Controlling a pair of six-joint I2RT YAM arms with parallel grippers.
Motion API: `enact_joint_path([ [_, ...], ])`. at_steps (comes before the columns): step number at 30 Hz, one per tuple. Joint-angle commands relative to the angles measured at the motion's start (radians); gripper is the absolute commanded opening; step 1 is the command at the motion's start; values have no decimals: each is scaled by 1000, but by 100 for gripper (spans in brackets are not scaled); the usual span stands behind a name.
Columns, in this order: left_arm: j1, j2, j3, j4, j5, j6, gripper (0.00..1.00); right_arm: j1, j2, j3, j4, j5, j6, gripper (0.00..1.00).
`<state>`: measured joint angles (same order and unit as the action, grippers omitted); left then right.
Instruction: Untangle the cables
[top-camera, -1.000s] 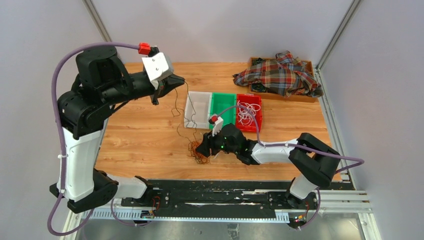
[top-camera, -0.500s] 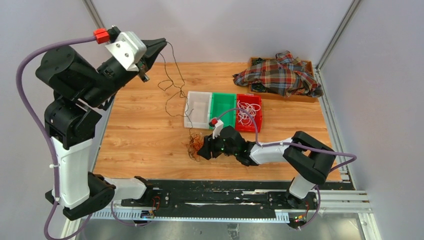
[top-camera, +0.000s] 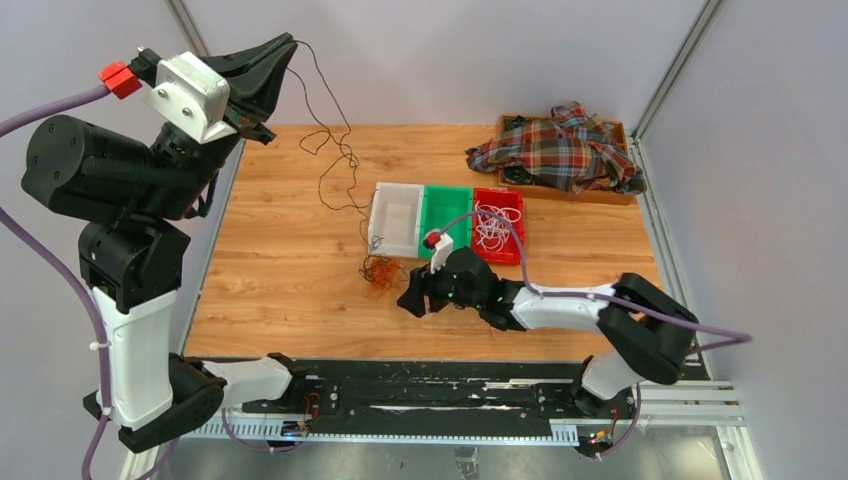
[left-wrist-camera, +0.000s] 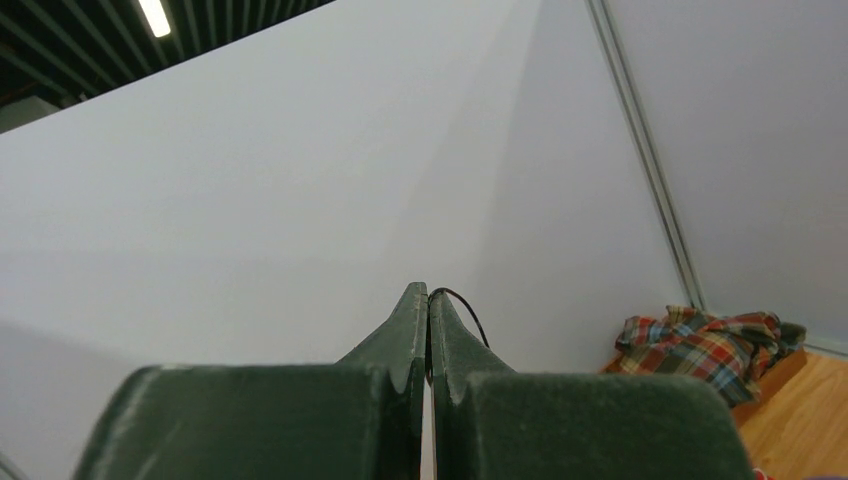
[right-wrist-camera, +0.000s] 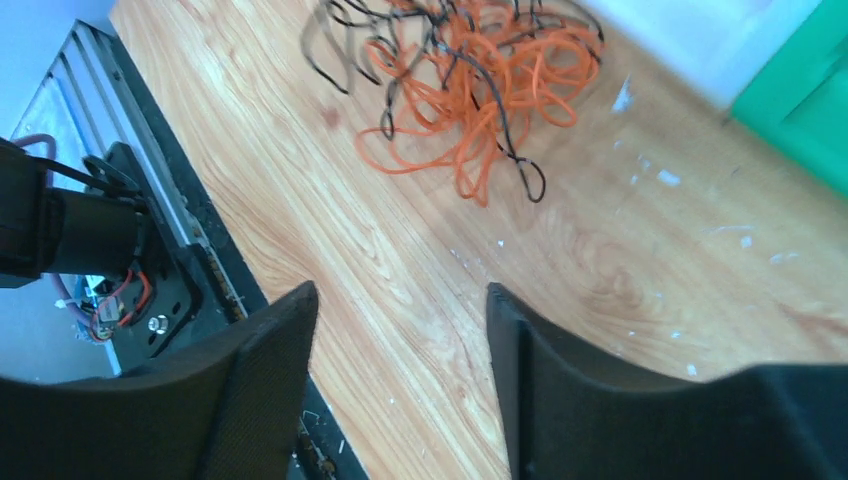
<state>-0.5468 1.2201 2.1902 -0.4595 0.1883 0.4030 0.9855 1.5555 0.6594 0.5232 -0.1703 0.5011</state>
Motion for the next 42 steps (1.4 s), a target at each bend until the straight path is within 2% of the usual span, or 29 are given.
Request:
enact_joint_path([
  [1, -5, -37, -58, 79, 15, -21, 0, 8, -162, 103, -133, 58, -111, 70],
  [3, -5, -31, -48, 85, 16, -27, 0, 8, -187, 154, -171, 42, -150, 77],
  [7, -6, -10, -7, 57, 38, -37, 0, 9, -179, 256, -194, 21, -206, 79],
  [11, -5, -7, 3, 55, 43, -38, 0, 8, -121, 345, -130, -13, -233, 79],
  [17, -5, 6, 43, 45, 50, -33, 0, 8, 34, 484, -100, -41, -243, 71],
  [22, -5, 14, 81, 61, 44, -25, 0, 7, 179, 551, -63, -66, -210, 54],
  [25, -5, 11, 88, 86, 31, 4, 0, 4, 240, 534, -32, -63, -155, 42],
  [27, -5, 3, 85, 123, 7, 33, 0, 4, 261, 486, 18, -60, -117, 39],
  [33, -5, -13, 58, 331, -102, 114, 0, 5, 316, 375, 110, -62, -23, 38],
  [37, -6, 3, 83, 436, -126, 188, 0, 7, 333, 320, 146, -59, 10, 39],
  [42, -5, 91, 254, 447, -141, 251, 0, 12, 355, 274, 181, -62, 41, 43],
])
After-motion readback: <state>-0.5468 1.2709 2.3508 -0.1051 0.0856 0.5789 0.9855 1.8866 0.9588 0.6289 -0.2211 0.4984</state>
